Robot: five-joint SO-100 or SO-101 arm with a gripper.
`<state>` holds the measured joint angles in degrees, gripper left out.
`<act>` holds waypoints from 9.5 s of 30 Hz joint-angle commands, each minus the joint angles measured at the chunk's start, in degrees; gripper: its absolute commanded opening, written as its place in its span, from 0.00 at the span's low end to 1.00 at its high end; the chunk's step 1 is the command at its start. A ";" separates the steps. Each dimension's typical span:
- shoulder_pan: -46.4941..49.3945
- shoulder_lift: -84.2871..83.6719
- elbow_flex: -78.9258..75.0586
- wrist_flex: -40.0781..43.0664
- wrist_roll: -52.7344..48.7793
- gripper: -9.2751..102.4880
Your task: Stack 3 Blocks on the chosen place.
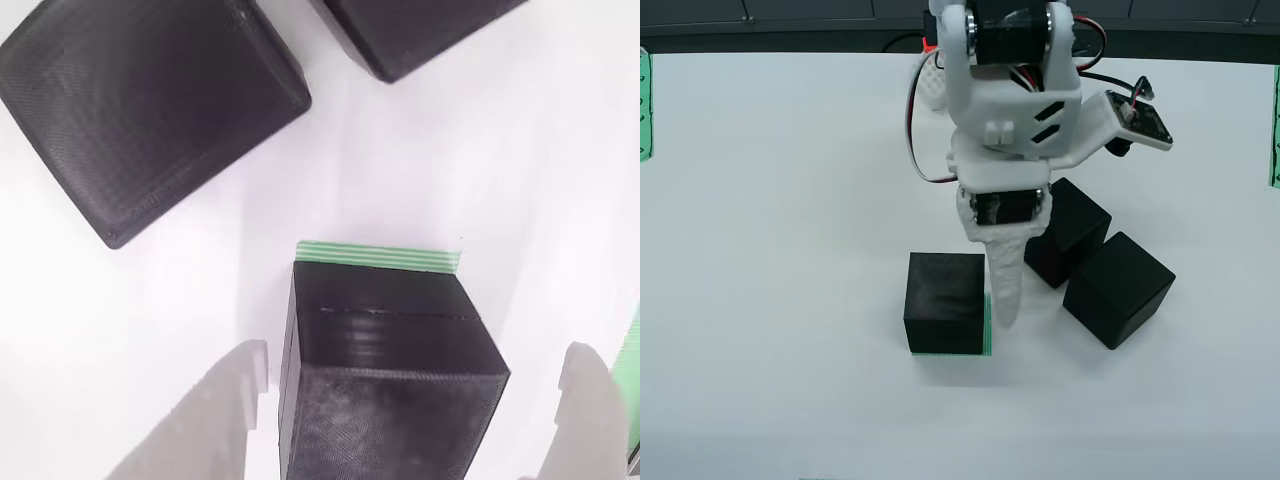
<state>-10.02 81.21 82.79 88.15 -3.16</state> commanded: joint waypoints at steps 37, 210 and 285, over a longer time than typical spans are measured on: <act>-15.29 -3.60 -3.87 -3.69 -21.80 0.51; -2.29 20.65 8.00 2.02 -20.13 0.42; -14.59 18.72 30.41 -9.49 -42.71 0.32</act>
<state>-24.52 99.49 113.99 79.28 -46.23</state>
